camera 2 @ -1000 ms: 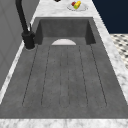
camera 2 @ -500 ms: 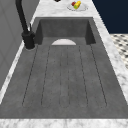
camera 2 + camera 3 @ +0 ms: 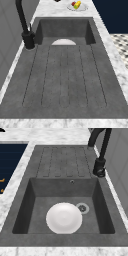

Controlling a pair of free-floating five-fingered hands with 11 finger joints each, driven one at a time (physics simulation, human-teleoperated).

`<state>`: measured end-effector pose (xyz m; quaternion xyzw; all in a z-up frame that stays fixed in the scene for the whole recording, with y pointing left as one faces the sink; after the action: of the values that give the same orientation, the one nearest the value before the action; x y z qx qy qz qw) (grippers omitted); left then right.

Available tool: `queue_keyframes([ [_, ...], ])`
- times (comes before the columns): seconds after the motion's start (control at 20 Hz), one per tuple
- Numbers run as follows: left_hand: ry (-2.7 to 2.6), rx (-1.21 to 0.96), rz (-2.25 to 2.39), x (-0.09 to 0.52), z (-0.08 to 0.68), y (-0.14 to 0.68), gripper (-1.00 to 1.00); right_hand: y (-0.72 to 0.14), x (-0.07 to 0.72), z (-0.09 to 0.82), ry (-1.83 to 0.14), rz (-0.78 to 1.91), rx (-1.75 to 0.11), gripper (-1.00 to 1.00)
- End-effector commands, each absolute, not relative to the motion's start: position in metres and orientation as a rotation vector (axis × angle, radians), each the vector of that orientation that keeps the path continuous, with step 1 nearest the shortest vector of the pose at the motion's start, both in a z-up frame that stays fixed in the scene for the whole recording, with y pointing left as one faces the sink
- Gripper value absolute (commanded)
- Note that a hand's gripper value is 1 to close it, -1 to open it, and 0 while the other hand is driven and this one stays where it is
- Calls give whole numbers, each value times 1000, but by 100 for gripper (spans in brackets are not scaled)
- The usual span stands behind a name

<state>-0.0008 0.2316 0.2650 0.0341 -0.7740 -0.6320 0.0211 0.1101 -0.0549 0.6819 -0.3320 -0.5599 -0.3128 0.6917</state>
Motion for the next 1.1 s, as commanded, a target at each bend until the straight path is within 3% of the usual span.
queue_keyframes([
  [0.0, -2399, 106, -1959, -1, 265, 232, 0, -47, 131, 682, -1249, -730, -828, -100],
  [0.4, -2399, 106, -1959, -1, 265, 232, 0, -29, 175, 676, -1240, -846, -918, -100],
  [1.05, -2399, 106, -1959, -1, 265, 232, 0, -17, 267, 630, -1233, -812, -824, -100],
])
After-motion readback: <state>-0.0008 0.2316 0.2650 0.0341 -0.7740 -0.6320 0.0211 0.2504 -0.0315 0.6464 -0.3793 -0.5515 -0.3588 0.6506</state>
